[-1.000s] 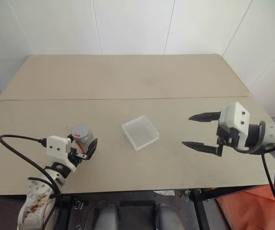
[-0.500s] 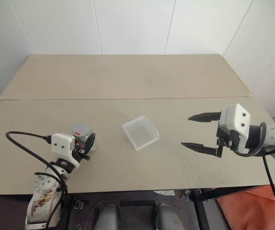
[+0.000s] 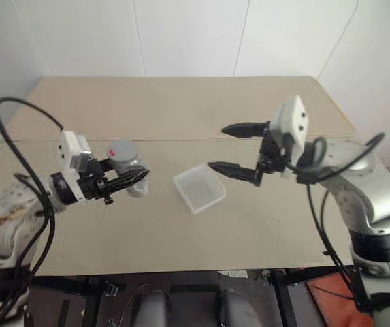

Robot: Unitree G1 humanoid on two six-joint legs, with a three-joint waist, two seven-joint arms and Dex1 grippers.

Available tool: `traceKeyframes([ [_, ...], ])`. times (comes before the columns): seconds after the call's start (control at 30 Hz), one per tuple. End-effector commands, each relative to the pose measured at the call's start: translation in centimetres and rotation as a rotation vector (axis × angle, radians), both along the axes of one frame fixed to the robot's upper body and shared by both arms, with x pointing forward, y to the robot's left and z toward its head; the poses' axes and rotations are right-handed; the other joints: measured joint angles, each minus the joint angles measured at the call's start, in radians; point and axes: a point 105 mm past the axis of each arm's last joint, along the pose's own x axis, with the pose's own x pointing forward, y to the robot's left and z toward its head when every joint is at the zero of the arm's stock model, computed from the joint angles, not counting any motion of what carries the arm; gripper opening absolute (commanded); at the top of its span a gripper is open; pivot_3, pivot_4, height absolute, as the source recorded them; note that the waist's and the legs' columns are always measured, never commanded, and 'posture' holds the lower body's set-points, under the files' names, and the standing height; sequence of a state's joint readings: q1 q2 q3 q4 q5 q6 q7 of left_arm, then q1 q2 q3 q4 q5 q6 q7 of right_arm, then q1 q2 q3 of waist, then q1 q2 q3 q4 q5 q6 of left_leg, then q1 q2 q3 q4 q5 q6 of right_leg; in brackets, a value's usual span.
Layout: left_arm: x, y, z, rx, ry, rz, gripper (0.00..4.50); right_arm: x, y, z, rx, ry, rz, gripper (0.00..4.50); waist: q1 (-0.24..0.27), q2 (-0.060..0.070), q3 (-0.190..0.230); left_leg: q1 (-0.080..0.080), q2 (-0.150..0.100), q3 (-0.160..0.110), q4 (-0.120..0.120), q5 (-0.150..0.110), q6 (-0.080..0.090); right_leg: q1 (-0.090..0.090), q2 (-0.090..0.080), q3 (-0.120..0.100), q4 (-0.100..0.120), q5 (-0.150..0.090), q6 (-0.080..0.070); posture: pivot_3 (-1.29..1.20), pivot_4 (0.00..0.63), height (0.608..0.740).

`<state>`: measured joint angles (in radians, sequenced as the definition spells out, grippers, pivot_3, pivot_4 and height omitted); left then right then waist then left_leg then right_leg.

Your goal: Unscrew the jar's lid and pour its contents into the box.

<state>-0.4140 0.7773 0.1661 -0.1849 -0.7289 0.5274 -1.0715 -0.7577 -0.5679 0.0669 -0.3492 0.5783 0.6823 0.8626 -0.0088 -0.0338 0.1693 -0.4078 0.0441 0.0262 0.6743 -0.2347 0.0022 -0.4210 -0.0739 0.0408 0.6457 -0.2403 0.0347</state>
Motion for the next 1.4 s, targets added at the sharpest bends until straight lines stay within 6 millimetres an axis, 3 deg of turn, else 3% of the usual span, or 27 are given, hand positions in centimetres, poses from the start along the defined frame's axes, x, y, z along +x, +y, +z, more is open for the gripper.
traceKeyframes([
  [0.03, 0.7, -1.7, 0.8, -0.013, -0.012, -0.120, 1.91, 0.0, 1.7, 0.7, 0.014, 0.004, 0.032, 4.50, 0.000, 0.000, 0.000, 0.000, 0.000, 0.000, 0.000, 0.000, 0.000, 0.000, 0.000, 0.000, 0.000, 0.000, 0.000, 0.00, 0.150, 0.740],
  [0.17, 1.7, -3.7, 0.8, -0.008, -0.011, -0.225, 1.91, 0.2, 3.4, 1.0, 0.020, 0.015, 0.055, 4.50, -0.004, 0.000, 0.000, -0.002, 0.000, 0.000, 0.000, 0.000, 0.000, -0.002, 0.000, 0.000, 0.001, 0.000, 0.000, 0.00, 0.150, 0.740],
  [0.4, 2.5, -5.1, 0.7, 0.038, -0.035, -0.323, 1.91, 1.1, 4.7, 1.3, 0.017, 0.032, 0.036, 4.50, -0.009, 0.000, 0.000, -0.002, 0.001, 0.000, 0.001, 0.000, 0.000, -0.003, 0.001, 0.000, 0.001, 0.000, 0.000, 0.00, 0.150, 0.740],
  [0.8, 2.6, -5.4, 0.5, 0.065, -0.060, -0.359, 1.91, 1.2, 6.0, 1.0, 0.017, 0.084, 0.062, 4.50, -0.008, 0.000, 0.000, -0.004, 0.000, -0.001, 0.002, 0.000, 0.000, -0.003, 0.001, 0.000, 0.001, 0.000, 0.000, 0.00, 0.150, 0.740],
  [0.9, 2.5, -5.4, 0.4, 0.070, -0.065, -0.361, 1.91, 1.1, 6.0, 1.0, 0.017, 0.089, 0.075, 3.97, -0.008, 0.000, 0.000, -0.004, 0.000, -0.001, 0.002, 0.000, 0.000, -0.003, 0.001, 0.000, 0.001, 0.000, 0.000, 0.00, 0.150, 0.740],
  [1.03, 2.5, -5.4, 0.3, 0.081, -0.071, -0.370, 1.91, 0.8, 6.0, 1.3, 0.033, 0.086, 0.102, 2.76, -0.008, 0.000, 0.000, -0.004, 0.000, -0.001, 0.002, 0.000, 0.000, -0.004, 0.001, 0.000, 0.001, 0.000, 0.000, 0.00, 0.150, 0.740],
  [1.07, 2.4, -5.3, 0.3, 0.084, -0.074, -0.380, 1.91, 0.6, 6.0, 1.4, 0.038, 0.086, 0.118, 2.76, -0.008, 0.000, 0.000, -0.004, 0.000, -0.001, 0.002, 0.000, 0.000, -0.004, 0.001, 0.000, 0.001, 0.000, 0.000, 0.00, 0.150, 0.740],
  [1.2, 1.6, -5.3, 0.6, 0.084, -0.089, -0.475, 1.91, -1.6, 5.5, 1.5, 0.051, 0.040, 0.344, 2.76, -0.007, 0.000, 0.000, -0.004, 0.000, -0.001, 0.002, 0.000, 0.000, -0.004, 0.001, 0.000, 0.001, 0.000, 0.000, 0.00, 0.150, 0.740],
  [1.27, 0.7, -5.7, 0.9, 0.080, -0.093, -0.562, 1.91, -3.5, 4.7, 1.0, 0.044, 0.031, 0.619, 2.76, -0.006, 0.000, 0.000, -0.005, 0.000, -0.001, 0.002, 0.000, 0.000, -0.003, 0.001, -0.001, 0.001, 0.000, 0.000, 0.00, 0.150, 0.740],
  [1.4, -0.5, -6.3, 1.3, 0.096, -0.097, -0.664, 1.91, -4.1, 4.2, -0.1, -0.046, -0.001, 0.881, 2.76, -0.007, 0.000, 0.000, -0.005, 0.000, -0.001, 0.003, 0.000, 0.000, -0.002, 0.001, -0.001, 0.000, 0.000, 0.000, 0.00, 0.150, 0.740],
])
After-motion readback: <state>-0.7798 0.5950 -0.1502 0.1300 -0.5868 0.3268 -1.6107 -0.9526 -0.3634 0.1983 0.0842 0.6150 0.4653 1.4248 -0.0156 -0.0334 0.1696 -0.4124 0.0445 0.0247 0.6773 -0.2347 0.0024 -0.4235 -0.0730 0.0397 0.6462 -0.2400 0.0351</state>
